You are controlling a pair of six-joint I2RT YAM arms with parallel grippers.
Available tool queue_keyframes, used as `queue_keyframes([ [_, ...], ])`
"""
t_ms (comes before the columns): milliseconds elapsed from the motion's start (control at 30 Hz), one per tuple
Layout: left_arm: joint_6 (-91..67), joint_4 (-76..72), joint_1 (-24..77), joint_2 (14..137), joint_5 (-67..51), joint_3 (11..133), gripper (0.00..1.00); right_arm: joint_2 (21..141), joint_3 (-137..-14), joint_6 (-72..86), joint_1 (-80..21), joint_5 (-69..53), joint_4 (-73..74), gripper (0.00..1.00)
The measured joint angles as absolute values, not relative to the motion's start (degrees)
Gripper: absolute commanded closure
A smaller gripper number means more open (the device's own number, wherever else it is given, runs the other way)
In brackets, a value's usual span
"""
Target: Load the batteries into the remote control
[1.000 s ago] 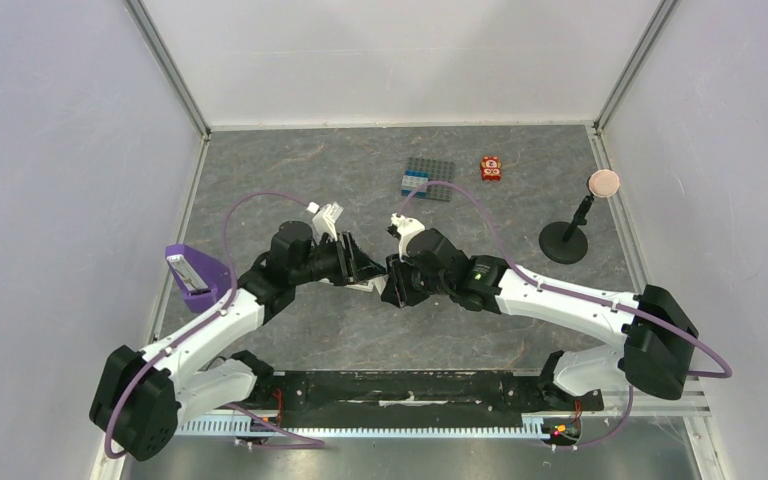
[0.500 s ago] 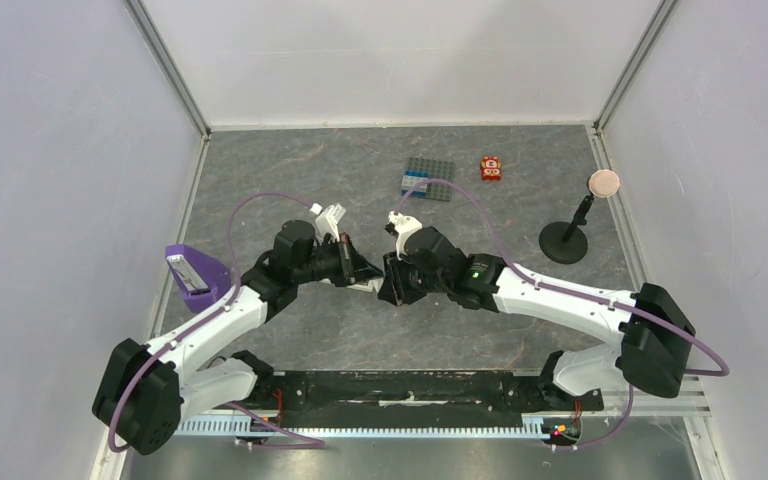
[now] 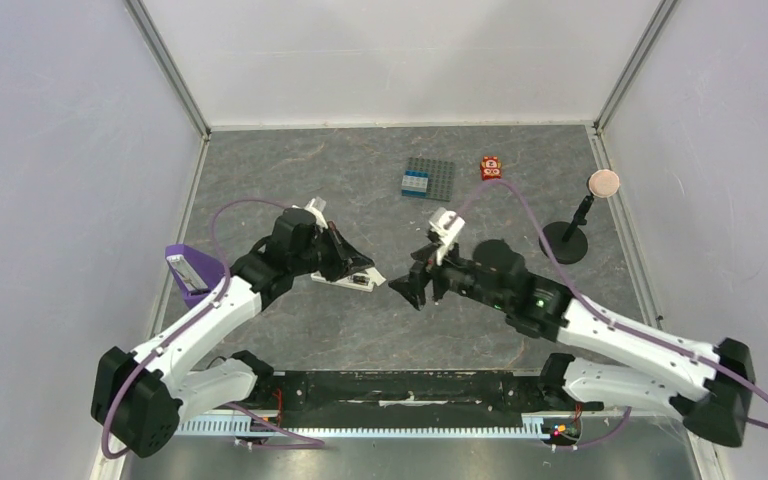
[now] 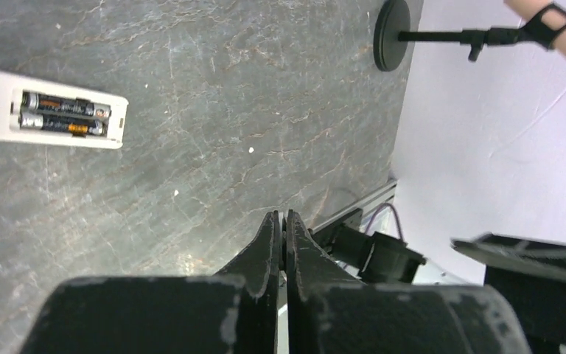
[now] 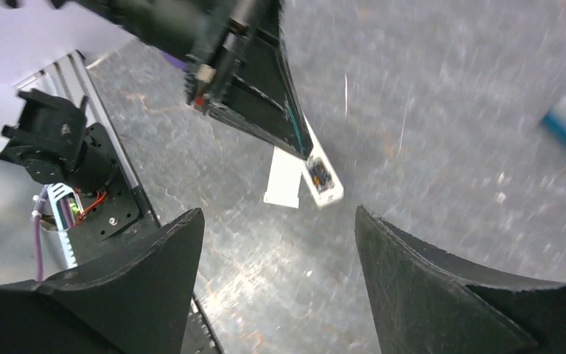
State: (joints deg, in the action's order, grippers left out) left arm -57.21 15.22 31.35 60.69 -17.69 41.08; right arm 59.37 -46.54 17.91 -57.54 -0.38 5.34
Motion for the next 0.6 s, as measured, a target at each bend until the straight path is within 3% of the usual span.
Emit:
queue_keyframes([
  [233, -68.71, 22.37, 31.33, 58.22, -17.30, 43.83, 0.98, 48.42, -30.48, -2.92, -60.93, -5.50, -16.43, 0.23],
  [400, -72.69, 27.16, 31.33, 56.69, -19.07, 47.22, 0.98, 48.45, -19.77, -18.33, -64.05, -8.75, -28.86, 0.30],
  [600, -73.43, 30.22, 31.33, 55.59, -20.14, 49.34, 0.98, 53.30, -17.72, -32.23, -68.75, -5.56, -42.76, 0.35],
])
